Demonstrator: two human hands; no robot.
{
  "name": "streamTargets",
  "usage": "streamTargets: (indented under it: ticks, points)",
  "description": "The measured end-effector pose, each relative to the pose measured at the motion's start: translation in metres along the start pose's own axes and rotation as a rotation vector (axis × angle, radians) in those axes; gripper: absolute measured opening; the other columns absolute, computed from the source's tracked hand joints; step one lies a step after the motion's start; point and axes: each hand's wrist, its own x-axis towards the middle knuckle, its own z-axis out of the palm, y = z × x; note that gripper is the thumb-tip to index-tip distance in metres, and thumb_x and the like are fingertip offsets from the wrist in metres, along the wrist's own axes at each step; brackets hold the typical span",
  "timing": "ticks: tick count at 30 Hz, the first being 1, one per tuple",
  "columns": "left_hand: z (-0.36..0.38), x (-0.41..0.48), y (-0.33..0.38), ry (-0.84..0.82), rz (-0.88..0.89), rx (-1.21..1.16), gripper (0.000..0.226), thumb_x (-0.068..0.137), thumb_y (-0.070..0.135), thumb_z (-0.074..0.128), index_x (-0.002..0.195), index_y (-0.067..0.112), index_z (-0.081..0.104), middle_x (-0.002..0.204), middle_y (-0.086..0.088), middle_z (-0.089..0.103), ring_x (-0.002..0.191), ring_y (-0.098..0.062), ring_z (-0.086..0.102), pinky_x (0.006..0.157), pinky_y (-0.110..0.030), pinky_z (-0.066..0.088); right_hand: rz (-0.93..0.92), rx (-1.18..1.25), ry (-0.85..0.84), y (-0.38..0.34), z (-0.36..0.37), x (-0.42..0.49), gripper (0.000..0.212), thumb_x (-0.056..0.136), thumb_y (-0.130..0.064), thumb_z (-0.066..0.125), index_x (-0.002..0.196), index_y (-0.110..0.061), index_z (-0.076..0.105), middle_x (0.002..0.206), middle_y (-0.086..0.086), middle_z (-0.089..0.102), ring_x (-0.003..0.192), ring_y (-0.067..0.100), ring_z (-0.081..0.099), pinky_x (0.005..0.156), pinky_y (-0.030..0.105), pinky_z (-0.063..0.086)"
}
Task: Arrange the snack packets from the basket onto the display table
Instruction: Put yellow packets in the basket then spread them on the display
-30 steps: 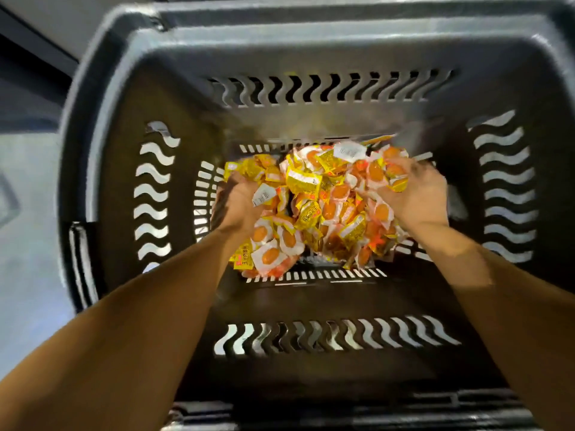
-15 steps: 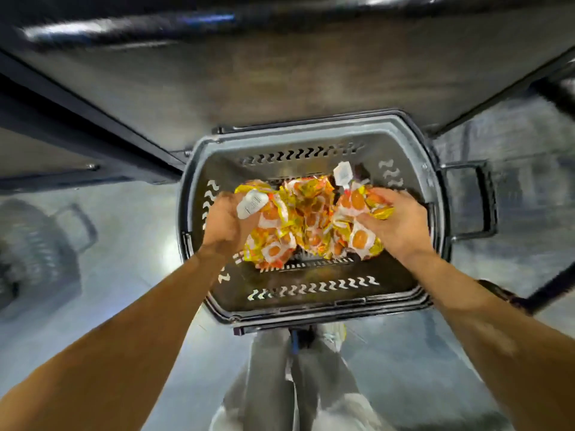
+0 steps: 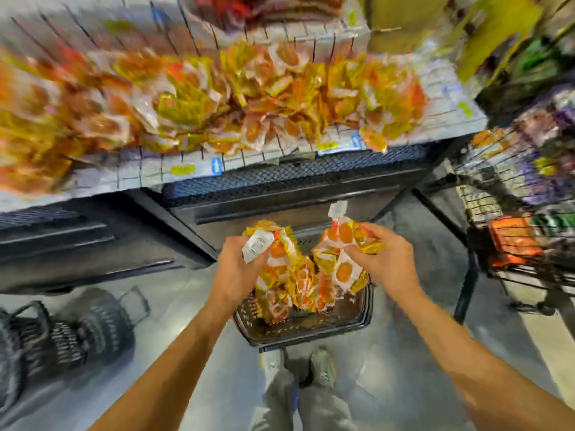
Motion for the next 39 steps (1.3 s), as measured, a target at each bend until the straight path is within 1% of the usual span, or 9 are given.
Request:
streamTargets:
  ticks: [3, 6, 12, 15, 21, 25, 28, 36, 39]
  points:
    - [-0.028, -0.012, 0.043, 0.004, 0.103, -0.015, 0.02, 0.087, 0.016, 0.072, 0.076, 0.02, 0.056, 0.077, -0.004, 0.053, 0.07, -0.018, 0.051, 0.065, -0.039, 0.047, -0.042, -0.014, 0.044, -0.041, -0.042, -0.01, 0.043, 0.074, -0.035, 0.085, 0.115, -0.03, 0.071, 0.103, 0.003, 0.072, 0.096, 0.021, 0.068, 0.085, 0.035, 0.053]
    - [-0.047, -0.019, 0.081, -0.021, 0.145, -0.061, 0.016, 0.091, 0.027, 0.068, 0.085, 0.034, 0.055, 0.097, -0.005, 0.059, 0.086, -0.023, 0.06, 0.077, -0.046, 0.052, -0.096, 0.017, 0.092, -0.073, -0.079, -0.013, 0.041, 0.074, -0.035, 0.085, 0.112, -0.029, 0.072, 0.101, 0.0, 0.073, 0.092, 0.015, 0.068, 0.083, 0.03, 0.053]
    - [-0.058, -0.002, 0.144, -0.025, 0.247, -0.055, 0.023, 0.092, 0.037, 0.065, 0.109, 0.031, 0.05, 0.114, 0.01, 0.052, 0.092, -0.007, 0.054, 0.066, -0.021, 0.042, -0.165, 0.036, 0.182, -0.115, -0.15, 0.005, 0.044, 0.074, -0.038, 0.085, 0.114, -0.026, 0.072, 0.102, -0.009, 0.071, 0.097, 0.008, 0.066, 0.088, 0.029, 0.051]
    - [-0.051, 0.017, 0.169, -0.003, 0.29, -0.048, 0.047, 0.087, 0.048, 0.066, 0.122, 0.018, 0.061, 0.117, -0.002, 0.06, 0.101, -0.022, 0.062, 0.067, -0.024, 0.047, -0.201, 0.039, 0.202, -0.126, -0.185, 0.021, 0.051, 0.076, -0.034, 0.084, 0.122, -0.021, 0.069, 0.104, -0.01, 0.068, 0.099, 0.006, 0.062, 0.084, 0.023, 0.046]
    - [-0.017, 0.047, 0.235, 0.099, 0.44, -0.047, 0.025, 0.088, 0.029, 0.071, 0.107, 0.038, 0.057, 0.098, 0.02, 0.054, 0.095, -0.013, 0.058, 0.075, -0.039, 0.054, -0.25, -0.002, 0.234, -0.123, -0.24, 0.083, 0.052, 0.074, -0.034, 0.085, 0.122, -0.02, 0.069, 0.117, -0.004, 0.071, 0.107, 0.012, 0.063, 0.091, 0.029, 0.048]
    - [0.016, 0.077, 0.269, 0.129, 0.429, -0.026, 0.03, 0.089, 0.032, 0.069, 0.118, 0.025, 0.065, 0.102, 0.005, 0.06, 0.092, -0.017, 0.06, 0.062, -0.021, 0.044, -0.275, -0.022, 0.174, -0.111, -0.269, 0.135, 0.053, 0.076, -0.037, 0.084, 0.124, -0.022, 0.068, 0.113, -0.005, 0.071, 0.111, 0.014, 0.062, 0.093, 0.033, 0.051]
    - [0.038, 0.099, 0.295, 0.166, 0.446, -0.03, 0.028, 0.09, 0.028, 0.069, 0.118, 0.022, 0.066, 0.105, 0.0, 0.062, 0.098, -0.019, 0.059, 0.072, -0.032, 0.051, -0.301, -0.015, 0.141, -0.102, -0.283, 0.174, 0.051, 0.076, -0.036, 0.084, 0.123, -0.021, 0.069, 0.11, -0.007, 0.071, 0.106, 0.011, 0.063, 0.09, 0.03, 0.051]
    - [0.084, 0.149, 0.338, 0.242, 0.473, 0.1, 0.012, 0.091, 0.025, 0.068, 0.1, 0.031, 0.063, 0.087, 0.008, 0.057, 0.081, -0.01, 0.052, 0.061, -0.025, 0.04, -0.319, -0.042, 0.072, -0.081, -0.292, 0.254, 0.043, 0.078, -0.029, 0.083, 0.117, -0.02, 0.07, 0.085, -0.018, 0.06, 0.083, 0.004, 0.058, 0.067, 0.012, 0.043]
    - [0.101, 0.168, 0.335, 0.257, 0.465, 0.164, 0.01, 0.092, 0.02, 0.066, 0.101, 0.024, 0.067, 0.087, 0.006, 0.05, 0.079, -0.009, 0.046, 0.062, -0.023, 0.037, -0.339, -0.086, 0.058, -0.074, -0.281, 0.272, 0.042, 0.078, -0.029, 0.083, 0.117, -0.02, 0.071, 0.088, -0.014, 0.055, 0.088, 0.007, 0.054, 0.075, 0.019, 0.042]
